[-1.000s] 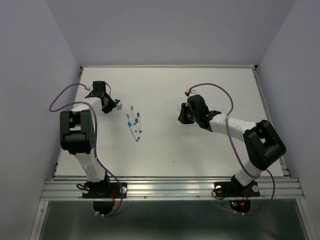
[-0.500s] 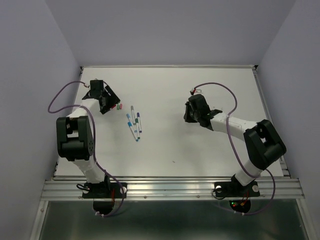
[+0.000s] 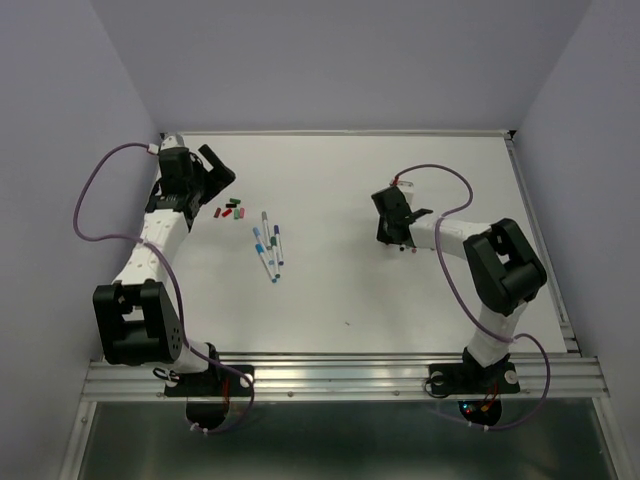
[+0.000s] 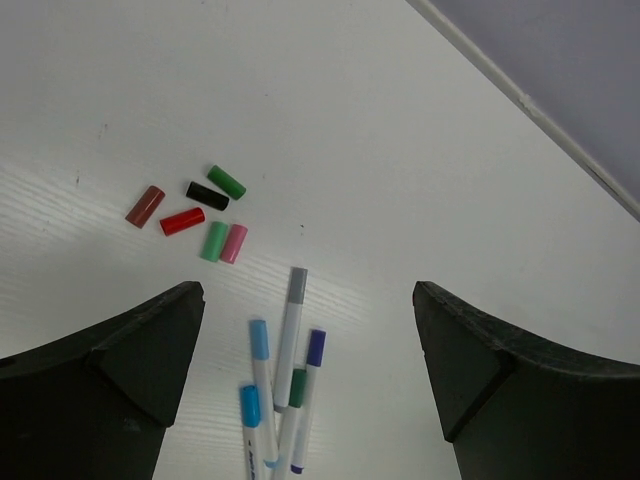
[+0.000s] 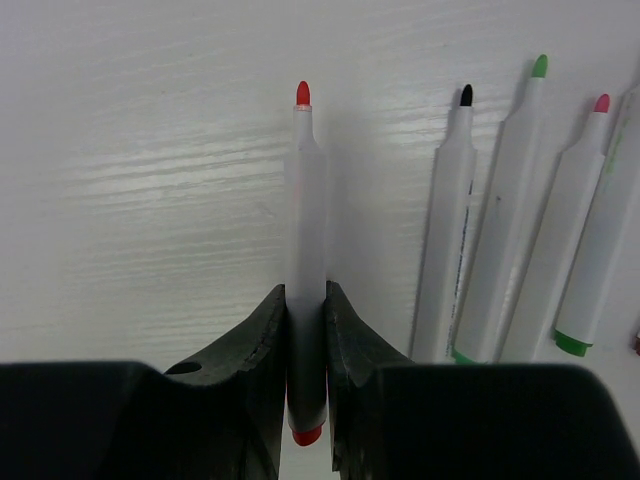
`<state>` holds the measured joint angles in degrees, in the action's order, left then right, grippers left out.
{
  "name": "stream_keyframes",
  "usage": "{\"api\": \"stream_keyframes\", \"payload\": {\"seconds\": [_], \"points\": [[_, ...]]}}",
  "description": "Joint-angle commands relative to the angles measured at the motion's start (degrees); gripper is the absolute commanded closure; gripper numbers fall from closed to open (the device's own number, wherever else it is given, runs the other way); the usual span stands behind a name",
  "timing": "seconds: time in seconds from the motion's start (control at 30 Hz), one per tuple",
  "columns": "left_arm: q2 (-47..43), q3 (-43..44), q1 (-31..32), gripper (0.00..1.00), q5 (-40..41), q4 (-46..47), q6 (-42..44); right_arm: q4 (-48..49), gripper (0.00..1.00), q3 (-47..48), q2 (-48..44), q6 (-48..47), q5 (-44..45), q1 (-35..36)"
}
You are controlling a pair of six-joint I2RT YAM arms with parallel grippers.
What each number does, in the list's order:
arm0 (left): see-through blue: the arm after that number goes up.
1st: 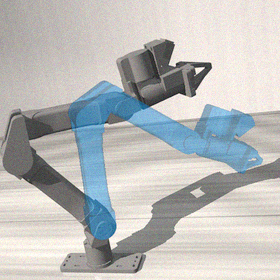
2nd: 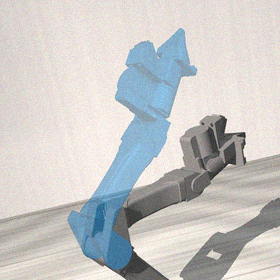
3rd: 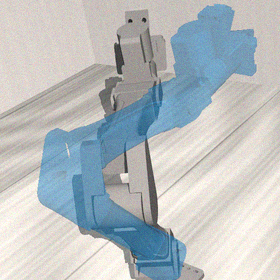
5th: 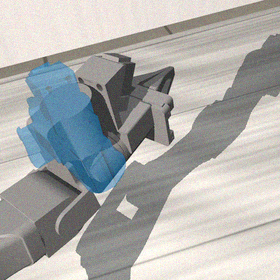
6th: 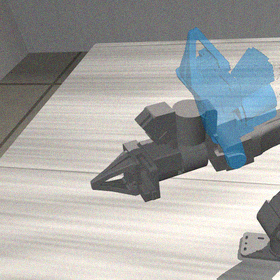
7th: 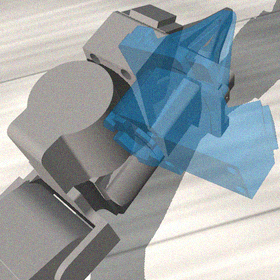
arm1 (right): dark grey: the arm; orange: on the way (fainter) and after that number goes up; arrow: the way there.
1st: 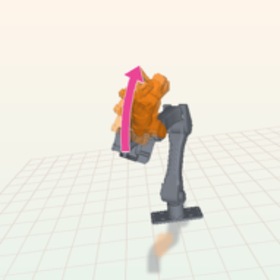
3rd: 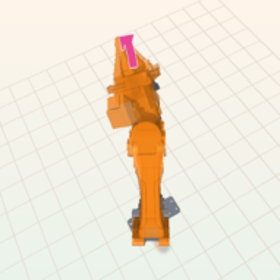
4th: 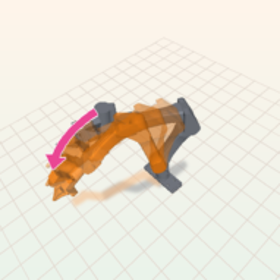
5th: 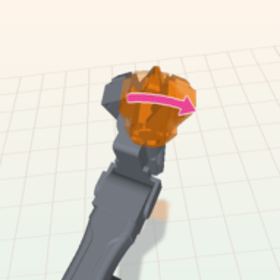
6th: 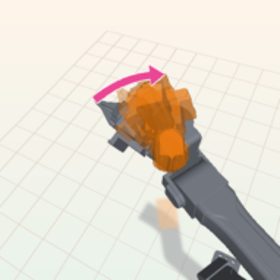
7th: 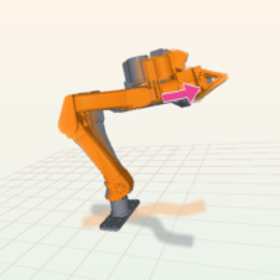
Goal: Open the pen caps
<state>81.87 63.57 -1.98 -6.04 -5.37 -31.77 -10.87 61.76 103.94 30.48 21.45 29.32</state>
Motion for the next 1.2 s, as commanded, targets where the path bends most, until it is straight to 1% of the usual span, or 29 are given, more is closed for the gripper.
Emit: {"api": "stream_keyframes", "payload": {"seconds": [0.0,0.07,0.1,0.17,0.47,0.5,0.53,0.77,0.83,0.87,0.9,0.93,1.03,1.17], "points": [[-1.18,-1.17,-0.13,0.02,-0.81,0.88,0.65,-2.05,0.91,2.67,0.56,0.11,4.73,-0.84],[-1.09,-1.08,-0.13,0.02,-0.81,0.97,0.66,-2.57,0.89,2.67,0.65,-0.25,5.0,-0.84],[-1.01,-1.08,-0.13,0.02,-0.9,0.97,0.57,-2.75,0.85,2.67,0.65,-0.42,5.18,-0.84],[-0.74,-0.91,-0.13,0.02,-0.99,0.97,0.57,-3.88,0.82,2.75,0.82,-0.42,5.44,-0.84],[0.14,-0.47,-0.13,0.01,-1.25,0.97,0.3,-6.53,0.71,3.11,0.12,-0.07,7.9,-0.84],[0.14,-0.55,-0.13,0.01,-1.25,0.97,0.3,-6.62,0.67,3.11,-0.14,-0.16,7.99,-0.84],[0.14,-0.64,-0.22,0.01,-1.25,1.06,0.3,-6.62,0.66,3.19,-0.23,-0.24,8.08,-0.84],[0.31,-0.73,-0.13,0.01,-1.34,0.97,0.39,-6.7,0.65,3.9,-2.07,-1.12,7.99,-0.84],[0.75,-0.82,-0.13,0.01,-1.78,0.97,0.48,-6.7,0.58,4.33,-3.04,-2.09,7.73,-0.84],[0.84,-0.82,-0.13,0.01,-1.95,0.97,0.39,-6.79,0.5,4.77,-4.26,-2.61,6.94,-0.84],[1.01,-0.82,-0.04,0.01,-2.22,0.97,0.39,-6.62,0.19,4.95,-4.88,-3.92,6.5,-0.84],[1.19,-0.82,-0.04,0.01,-2.22,1.06,0.31,-6.62,0.02,5.13,-5.67,-4.63,5.89,-0.84],[1.45,-1.08,-0.04,0.01,-2.48,1.23,0.22,-5.04,0.0,5.04,-8.13,-8.06,1.85,-0.84],[1.81,-1.17,0.4,0.01,-2.83,1.41,0.13,-0.31,0.0,4.34,-9.63,-10.61,-8.85,0.29]]}}
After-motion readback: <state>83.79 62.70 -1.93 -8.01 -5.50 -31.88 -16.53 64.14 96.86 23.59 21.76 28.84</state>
